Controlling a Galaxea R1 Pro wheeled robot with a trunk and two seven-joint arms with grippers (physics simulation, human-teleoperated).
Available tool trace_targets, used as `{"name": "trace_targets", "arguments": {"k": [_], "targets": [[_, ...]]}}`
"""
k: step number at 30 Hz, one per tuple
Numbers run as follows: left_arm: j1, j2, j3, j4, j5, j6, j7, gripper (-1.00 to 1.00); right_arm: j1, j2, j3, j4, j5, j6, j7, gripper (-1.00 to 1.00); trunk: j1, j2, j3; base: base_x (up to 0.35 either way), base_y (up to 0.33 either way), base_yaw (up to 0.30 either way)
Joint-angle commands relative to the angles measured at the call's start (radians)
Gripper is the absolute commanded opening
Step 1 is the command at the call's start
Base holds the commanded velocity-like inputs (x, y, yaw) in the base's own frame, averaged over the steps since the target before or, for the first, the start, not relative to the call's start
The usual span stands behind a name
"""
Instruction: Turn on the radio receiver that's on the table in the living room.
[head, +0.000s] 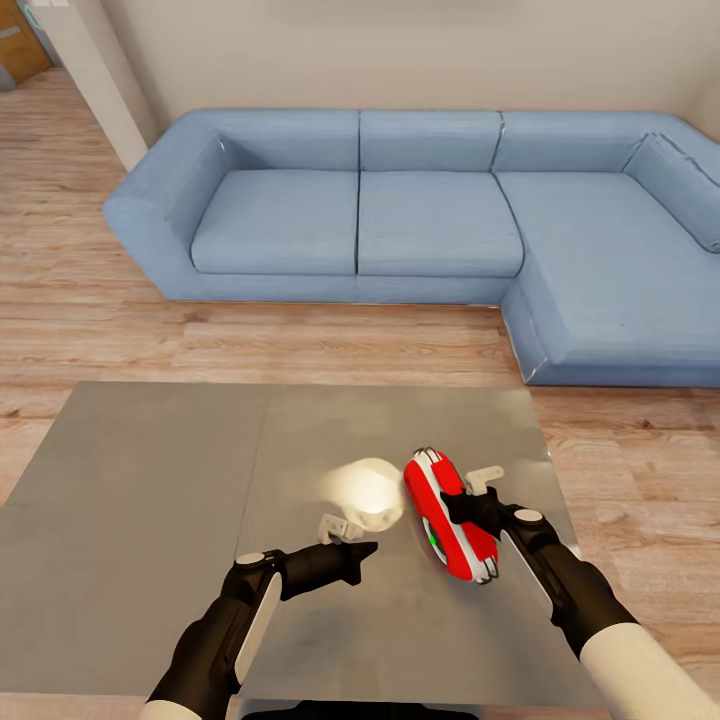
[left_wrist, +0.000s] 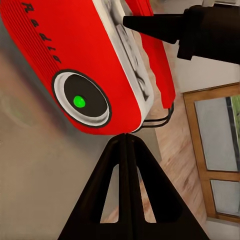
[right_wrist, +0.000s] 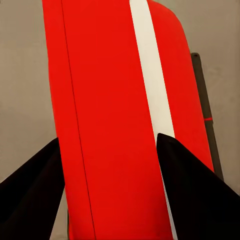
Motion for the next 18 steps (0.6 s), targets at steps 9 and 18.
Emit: {"name": "trace_targets", "arguments": {"k": [9, 18], "targets": [[0.0, 0.0, 0.0, 0.0, 0.0, 0.0, 0.0, -1.0, 0.001, 0.0, -0.002, 0.014, 0.0, -0.002, 0.001, 1.0, 0.0, 0.0, 0.0, 0.0, 0.0, 0.0], [0.0, -0.001, 0.0, 0.0, 0.0, 0.0, 0.0, -1.0, 0.001, 0.0, -0.001, 0.014, 0.0, -0.002, 0.001, 1.0, 0.0, 0.0, 0.0, 0.0, 0.0, 0.0]]}}
